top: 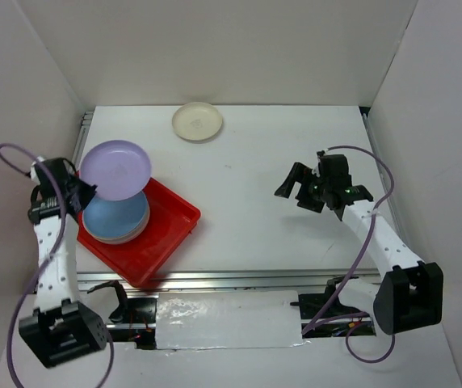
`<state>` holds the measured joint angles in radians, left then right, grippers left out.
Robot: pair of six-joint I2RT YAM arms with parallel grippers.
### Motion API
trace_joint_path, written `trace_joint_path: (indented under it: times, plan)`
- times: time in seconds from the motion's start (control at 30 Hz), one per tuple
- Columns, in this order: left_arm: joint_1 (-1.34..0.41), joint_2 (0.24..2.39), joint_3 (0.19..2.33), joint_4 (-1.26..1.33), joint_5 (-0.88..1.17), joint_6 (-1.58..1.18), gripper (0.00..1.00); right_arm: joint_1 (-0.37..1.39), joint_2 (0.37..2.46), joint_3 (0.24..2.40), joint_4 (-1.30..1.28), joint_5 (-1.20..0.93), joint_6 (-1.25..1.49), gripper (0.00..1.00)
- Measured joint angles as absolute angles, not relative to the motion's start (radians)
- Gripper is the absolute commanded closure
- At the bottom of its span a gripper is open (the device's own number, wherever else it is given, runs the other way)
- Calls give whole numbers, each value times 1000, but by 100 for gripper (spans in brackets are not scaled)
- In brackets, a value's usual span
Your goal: Place the plates into the plastic bin on the countertop
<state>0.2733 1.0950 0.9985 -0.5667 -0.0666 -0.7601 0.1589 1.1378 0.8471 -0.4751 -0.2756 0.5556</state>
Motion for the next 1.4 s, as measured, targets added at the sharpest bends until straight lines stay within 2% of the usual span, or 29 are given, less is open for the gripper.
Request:
trace_joint_path:
  times: [0.17,0.33,0.4,0.43,0.5,0.53,0.57,0.77,0.97,1.03,1.1,1.23,1.4]
  plan:
    - [455,915,913,-640,-25,-759,100,190,1187,835,-448,-297,556,0]
    - [567,906,853,-682,-5,-728,100,231,1187,835,-438,-295,556,0]
    - [589,907,848,-709,8,-710,95,236,1187,836,-438,-295,556,0]
    - [596,906,848,-714,16,-706,88,238,1187,836,-438,-294,556,0]
    - [604,899,849,-720,37,-683,44,239,1188,838,-438,-291,556,0]
    - [606,892,849,-723,52,-678,13,239,1189,839,-437,-290,556,0]
    - [606,881,851,-731,61,-673,1,240,1191,841,-438,-288,556,0]
    - [587,754,889,-796,74,-658,1,237,1214,856,-435,-277,551,0]
    - [444,679,926,-741,115,-659,1,194,1212,856,-400,-289,556,0]
    - [338,800,985,-697,154,-664,1,187,1208,856,-382,-294,559,0]
    - [178,988,1086,-643,101,-665,1,187,1201,852,-363,-305,559,0]
    - [-135,1486,1479,-601,-31,-657,1,183,1169,823,-347,-326,555,0]
    - [-189,2038,2014,-587,-62,-656,1,171,1077,733,-327,-385,556,0]
